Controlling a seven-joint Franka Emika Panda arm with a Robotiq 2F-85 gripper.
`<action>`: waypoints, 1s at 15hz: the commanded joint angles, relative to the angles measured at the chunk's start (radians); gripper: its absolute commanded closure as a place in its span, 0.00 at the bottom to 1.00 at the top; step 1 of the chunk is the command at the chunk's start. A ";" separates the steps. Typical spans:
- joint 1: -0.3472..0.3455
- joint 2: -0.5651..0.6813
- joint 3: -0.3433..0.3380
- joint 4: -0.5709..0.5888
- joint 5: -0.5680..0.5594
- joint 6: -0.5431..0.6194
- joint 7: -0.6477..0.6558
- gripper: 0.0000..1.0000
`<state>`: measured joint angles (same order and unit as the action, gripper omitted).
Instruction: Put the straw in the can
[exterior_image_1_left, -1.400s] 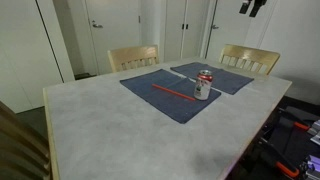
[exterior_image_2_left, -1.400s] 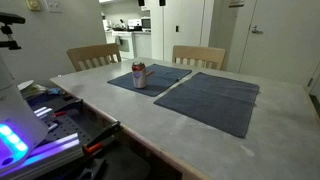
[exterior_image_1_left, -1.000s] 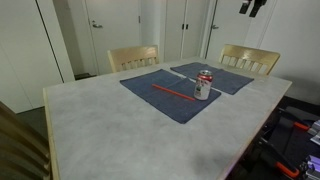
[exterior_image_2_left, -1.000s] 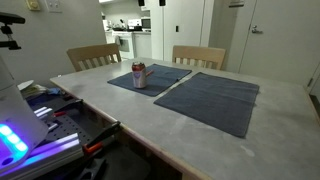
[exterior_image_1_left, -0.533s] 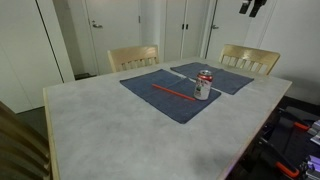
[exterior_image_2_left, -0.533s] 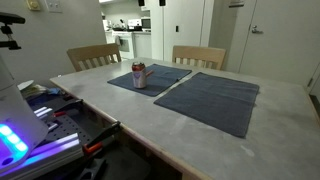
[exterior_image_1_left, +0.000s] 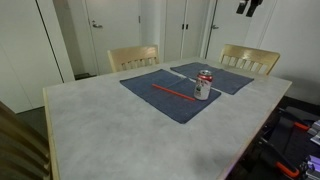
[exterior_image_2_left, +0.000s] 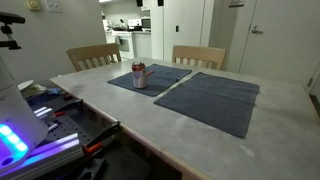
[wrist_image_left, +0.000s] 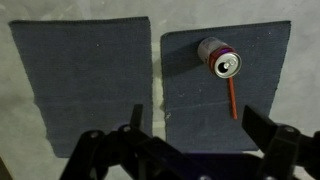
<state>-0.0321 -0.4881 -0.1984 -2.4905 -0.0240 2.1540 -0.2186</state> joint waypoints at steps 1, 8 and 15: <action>0.018 0.076 0.036 0.055 0.020 0.008 -0.020 0.00; 0.064 0.167 0.106 0.129 0.004 0.016 -0.020 0.00; 0.096 0.196 0.159 0.146 0.011 0.025 -0.045 0.00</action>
<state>0.0513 -0.3264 -0.0560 -2.3656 -0.0243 2.1660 -0.2269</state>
